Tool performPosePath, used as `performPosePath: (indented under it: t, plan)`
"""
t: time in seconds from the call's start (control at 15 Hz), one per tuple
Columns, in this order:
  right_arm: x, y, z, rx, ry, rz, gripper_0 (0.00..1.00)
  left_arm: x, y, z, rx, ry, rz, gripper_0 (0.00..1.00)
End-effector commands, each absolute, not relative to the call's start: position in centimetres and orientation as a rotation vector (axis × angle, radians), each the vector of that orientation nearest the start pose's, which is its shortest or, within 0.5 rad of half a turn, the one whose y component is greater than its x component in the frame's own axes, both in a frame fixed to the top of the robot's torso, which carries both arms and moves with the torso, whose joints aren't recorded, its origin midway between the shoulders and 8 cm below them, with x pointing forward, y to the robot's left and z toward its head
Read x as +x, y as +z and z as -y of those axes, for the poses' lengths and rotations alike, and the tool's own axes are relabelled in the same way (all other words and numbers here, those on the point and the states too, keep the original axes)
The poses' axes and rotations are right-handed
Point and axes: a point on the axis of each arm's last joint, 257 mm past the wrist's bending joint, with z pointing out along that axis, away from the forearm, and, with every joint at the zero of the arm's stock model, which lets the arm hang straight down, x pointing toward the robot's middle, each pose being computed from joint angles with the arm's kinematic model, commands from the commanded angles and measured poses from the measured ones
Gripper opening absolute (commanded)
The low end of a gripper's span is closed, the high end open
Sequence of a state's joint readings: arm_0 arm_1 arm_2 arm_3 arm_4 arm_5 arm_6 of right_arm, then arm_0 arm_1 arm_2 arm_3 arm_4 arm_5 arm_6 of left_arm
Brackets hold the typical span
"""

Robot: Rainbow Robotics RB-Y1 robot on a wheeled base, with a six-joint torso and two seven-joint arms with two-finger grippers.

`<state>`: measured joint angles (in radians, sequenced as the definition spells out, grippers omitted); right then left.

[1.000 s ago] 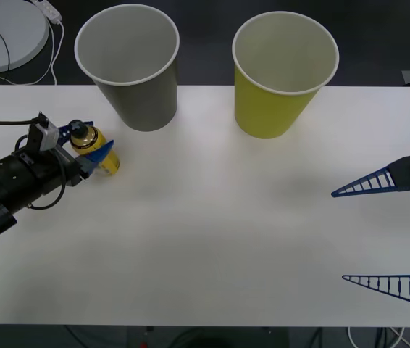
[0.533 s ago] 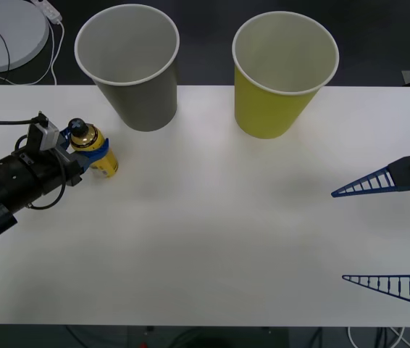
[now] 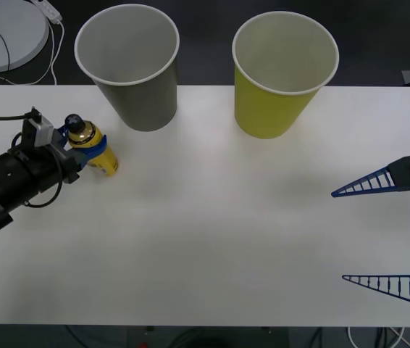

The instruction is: Put the can into the green bin and the plastic bottle into the gray bin

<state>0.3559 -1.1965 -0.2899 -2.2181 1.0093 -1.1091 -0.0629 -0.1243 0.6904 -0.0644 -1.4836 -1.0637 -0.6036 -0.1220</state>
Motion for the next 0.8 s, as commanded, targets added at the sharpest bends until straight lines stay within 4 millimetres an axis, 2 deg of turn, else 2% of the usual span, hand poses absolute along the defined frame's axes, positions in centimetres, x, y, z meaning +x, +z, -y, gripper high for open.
performPosePath:
  t: [0.07, 0.8]
  plan:
    - [27.2, -11.3, 19.7, -1.643, 0.51, -1.378, 1.0, 52.6, -16.8, -25.5, 0.741, -0.269, -1.506, 0.0]
    - [27.2, -11.3, 19.7, -1.643, 0.51, -1.378, 1.0, 52.1, -13.9, -27.1, 0.747, -0.29, -1.523, 0.0]
